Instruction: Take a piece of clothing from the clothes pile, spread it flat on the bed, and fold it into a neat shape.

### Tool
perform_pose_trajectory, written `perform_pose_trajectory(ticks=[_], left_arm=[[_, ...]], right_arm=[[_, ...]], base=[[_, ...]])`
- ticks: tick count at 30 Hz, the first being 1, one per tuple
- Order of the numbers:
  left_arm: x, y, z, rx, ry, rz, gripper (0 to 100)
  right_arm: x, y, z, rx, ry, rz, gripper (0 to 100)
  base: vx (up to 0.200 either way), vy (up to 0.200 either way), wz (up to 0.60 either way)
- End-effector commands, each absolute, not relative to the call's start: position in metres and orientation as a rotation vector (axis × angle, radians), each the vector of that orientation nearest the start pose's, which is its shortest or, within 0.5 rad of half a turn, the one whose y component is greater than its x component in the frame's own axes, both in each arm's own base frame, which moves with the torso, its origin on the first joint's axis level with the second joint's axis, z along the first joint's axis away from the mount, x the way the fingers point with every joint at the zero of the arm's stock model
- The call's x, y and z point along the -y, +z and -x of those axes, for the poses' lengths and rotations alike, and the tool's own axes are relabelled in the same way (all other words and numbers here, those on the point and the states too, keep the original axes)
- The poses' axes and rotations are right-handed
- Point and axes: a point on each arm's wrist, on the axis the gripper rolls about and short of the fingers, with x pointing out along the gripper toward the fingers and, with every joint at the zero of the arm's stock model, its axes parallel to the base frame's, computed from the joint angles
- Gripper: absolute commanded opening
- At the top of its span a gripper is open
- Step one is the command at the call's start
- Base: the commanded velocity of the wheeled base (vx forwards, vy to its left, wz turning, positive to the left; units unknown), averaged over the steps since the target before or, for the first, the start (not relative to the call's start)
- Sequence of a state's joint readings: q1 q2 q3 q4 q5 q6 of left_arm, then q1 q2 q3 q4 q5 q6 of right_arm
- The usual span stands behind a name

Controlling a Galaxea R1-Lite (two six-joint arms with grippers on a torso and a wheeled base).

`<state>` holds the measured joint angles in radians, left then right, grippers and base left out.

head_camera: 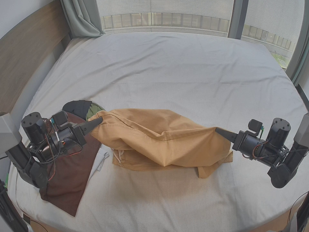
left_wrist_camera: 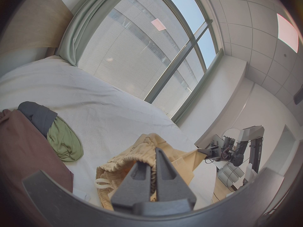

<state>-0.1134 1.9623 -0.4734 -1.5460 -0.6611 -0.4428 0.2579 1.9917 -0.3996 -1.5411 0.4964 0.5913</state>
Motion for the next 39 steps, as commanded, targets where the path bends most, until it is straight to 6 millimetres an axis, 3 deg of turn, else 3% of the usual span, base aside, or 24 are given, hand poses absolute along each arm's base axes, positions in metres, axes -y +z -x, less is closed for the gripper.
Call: perform_pose_trajectory(ticks=[1, 14, 27, 39], left_arm=[[0.041, 0.129, -0.286, -0.084, -0.780, 0.396, 0], [0.037, 0.155, -0.265, -0.059, -0.826, 0.475, 0], [0.040, 0.135, -0.288, -0.101, -0.803, 0.486, 0], [0.047, 0.130, -0.308, -0.081, -0.767, 0.488, 0]], right_arm=[[-0.078, 0.110, -0.277, -0.213, 0.726, -0.567, 0], [-0.067, 0.126, -0.280, -0.156, 0.713, -0.598, 0], [-0.057, 0.139, -0.281, -0.101, 0.697, -0.614, 0], [-0.048, 0.146, -0.283, -0.072, 0.685, -0.608, 0]], base=[[0.000, 0.000, 0.00], [0.000, 0.000, 0.00], [0.000, 0.000, 0.00], [0.000, 0.000, 0.00]])
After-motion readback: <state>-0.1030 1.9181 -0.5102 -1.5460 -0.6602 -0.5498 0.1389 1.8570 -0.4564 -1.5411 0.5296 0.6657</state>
